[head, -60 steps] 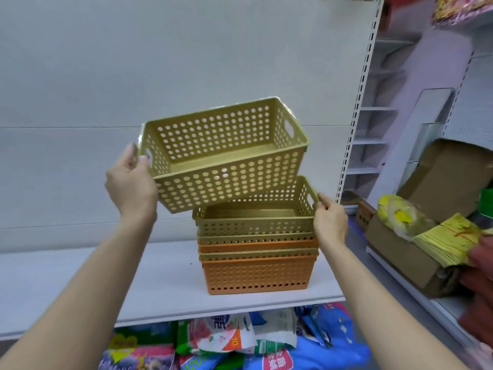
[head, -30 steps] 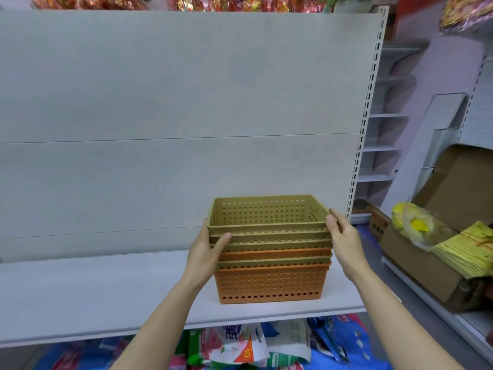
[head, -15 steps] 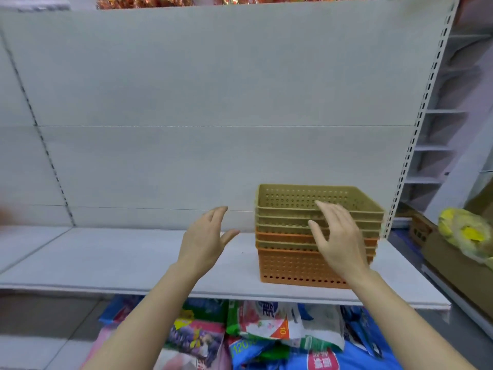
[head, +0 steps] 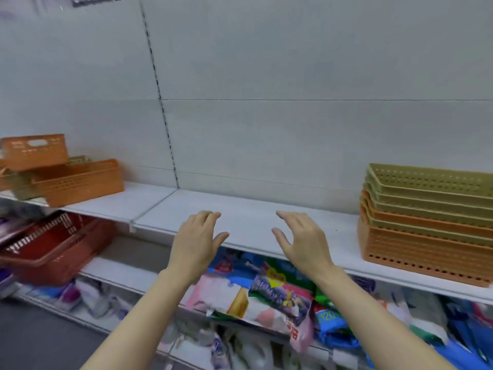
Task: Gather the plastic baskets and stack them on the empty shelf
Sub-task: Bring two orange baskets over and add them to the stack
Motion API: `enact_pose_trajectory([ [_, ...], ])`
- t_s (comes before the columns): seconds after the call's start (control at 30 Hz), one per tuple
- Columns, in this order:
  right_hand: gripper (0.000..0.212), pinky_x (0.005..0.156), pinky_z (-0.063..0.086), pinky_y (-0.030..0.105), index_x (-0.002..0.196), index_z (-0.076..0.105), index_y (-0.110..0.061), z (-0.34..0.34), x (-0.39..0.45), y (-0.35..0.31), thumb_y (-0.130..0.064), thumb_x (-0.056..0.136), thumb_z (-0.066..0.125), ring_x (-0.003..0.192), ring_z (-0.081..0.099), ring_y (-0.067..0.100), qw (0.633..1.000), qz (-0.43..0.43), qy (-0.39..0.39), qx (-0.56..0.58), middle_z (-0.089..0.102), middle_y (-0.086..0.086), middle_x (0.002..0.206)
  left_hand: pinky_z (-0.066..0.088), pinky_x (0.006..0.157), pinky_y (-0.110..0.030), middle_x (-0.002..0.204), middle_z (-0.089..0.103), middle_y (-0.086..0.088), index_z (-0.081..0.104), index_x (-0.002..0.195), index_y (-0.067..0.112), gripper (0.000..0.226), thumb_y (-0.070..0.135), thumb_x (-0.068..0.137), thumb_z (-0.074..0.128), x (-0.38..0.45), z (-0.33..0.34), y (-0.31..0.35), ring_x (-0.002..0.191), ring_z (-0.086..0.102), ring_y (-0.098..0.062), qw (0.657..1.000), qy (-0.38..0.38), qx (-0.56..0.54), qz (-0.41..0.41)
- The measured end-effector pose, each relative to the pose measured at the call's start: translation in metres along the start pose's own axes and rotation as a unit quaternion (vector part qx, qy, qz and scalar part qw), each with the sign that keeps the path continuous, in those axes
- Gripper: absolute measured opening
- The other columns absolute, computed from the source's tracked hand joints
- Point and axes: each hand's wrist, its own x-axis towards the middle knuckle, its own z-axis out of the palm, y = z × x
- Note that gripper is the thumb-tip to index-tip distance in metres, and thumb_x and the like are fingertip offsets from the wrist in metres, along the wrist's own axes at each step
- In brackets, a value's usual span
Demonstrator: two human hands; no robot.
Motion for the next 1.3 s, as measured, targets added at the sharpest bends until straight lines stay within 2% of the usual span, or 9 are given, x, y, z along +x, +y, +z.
enact_pose_trajectory([
  [0.13,0.041,0.082,0.053,0.032,0.113,0.069,-0.010,0.050,0.007,-0.058,-0.039,0.089,0.052,0.096,0.067,0.021,0.999,-0.021,-0.025,0.032,0.072,0.002,0.106,0.056,0.071,-0.042,0.106,0.069,-0.012,0.068,0.115,0.005,0.047,0.031,0.078,0.082,-0.035,-0.015,-0.065,0.088,0.067,-0.036,0.999,-0.010,0.032,-0.031],
  [0.3,0.035,0.079,0.053,0.030,0.113,0.068,-0.010,0.108,0.010,-0.121,-0.031,0.086,0.062,0.094,0.067,0.020,0.995,-0.035,-0.057,0.075,0.072,0.001,0.104,0.055,0.068,-0.041,0.103,0.068,-0.011,0.067,0.116,0.007,0.046,0.032,0.080,0.080,-0.074,-0.032,-0.135,0.084,0.065,-0.035,0.995,-0.020,0.055,-0.078],
  [0.6,0.035,0.073,0.054,0.034,0.110,0.068,-0.010,0.200,0.044,-0.194,-0.034,0.086,0.056,0.087,0.065,0.024,0.986,-0.078,-0.099,0.110,0.071,0.002,0.096,0.054,0.071,-0.044,0.108,0.069,-0.010,0.067,0.117,0.006,0.044,0.031,0.083,0.077,-0.118,-0.034,-0.235,0.087,0.065,-0.034,0.980,-0.031,0.087,-0.177],
  [0.83,0.028,0.067,0.055,0.032,0.103,0.070,-0.012,0.287,0.092,-0.219,-0.027,0.081,0.064,0.082,0.066,0.024,0.980,-0.105,-0.098,0.137,0.072,0.001,0.092,0.055,0.073,-0.044,0.113,0.068,-0.009,0.066,0.121,0.008,0.045,0.035,0.086,0.073,-0.101,-0.014,-0.318,0.092,0.066,-0.034,0.970,-0.045,0.108,-0.213],
  [0.97,0.031,0.066,0.055,0.031,0.099,0.071,-0.012,0.339,0.133,-0.234,-0.032,0.082,0.054,0.081,0.067,0.024,0.975,-0.124,-0.093,0.157,0.072,0.001,0.089,0.054,0.074,-0.043,0.112,0.067,-0.007,0.066,0.120,0.010,0.042,0.035,0.087,0.072,-0.077,-0.003,-0.368,0.093,0.065,-0.031,0.962,-0.024,0.120,-0.244],
  [1.1,0.031,0.069,0.055,0.032,0.104,0.071,-0.011,0.384,0.170,-0.244,-0.031,0.082,0.060,0.088,0.068,0.025,0.971,-0.128,-0.118,0.163,0.073,0.001,0.096,0.054,0.076,-0.042,0.112,0.068,-0.008,0.067,0.118,0.009,0.039,0.033,0.088,0.071,-0.061,0.007,-0.405,0.095,0.066,-0.032,0.952,0.003,0.108,-0.286],
  [1.3,0.037,0.077,0.053,0.037,0.113,0.069,-0.011,0.433,0.203,-0.261,-0.032,0.086,0.056,0.098,0.066,0.027,0.970,-0.122,-0.137,0.160,0.072,0.003,0.106,0.050,0.083,-0.043,0.121,0.065,-0.006,0.063,0.126,0.012,0.041,0.037,0.095,0.061,-0.038,0.013,-0.466,0.108,0.062,-0.031,0.939,0.006,0.094,-0.331],
])
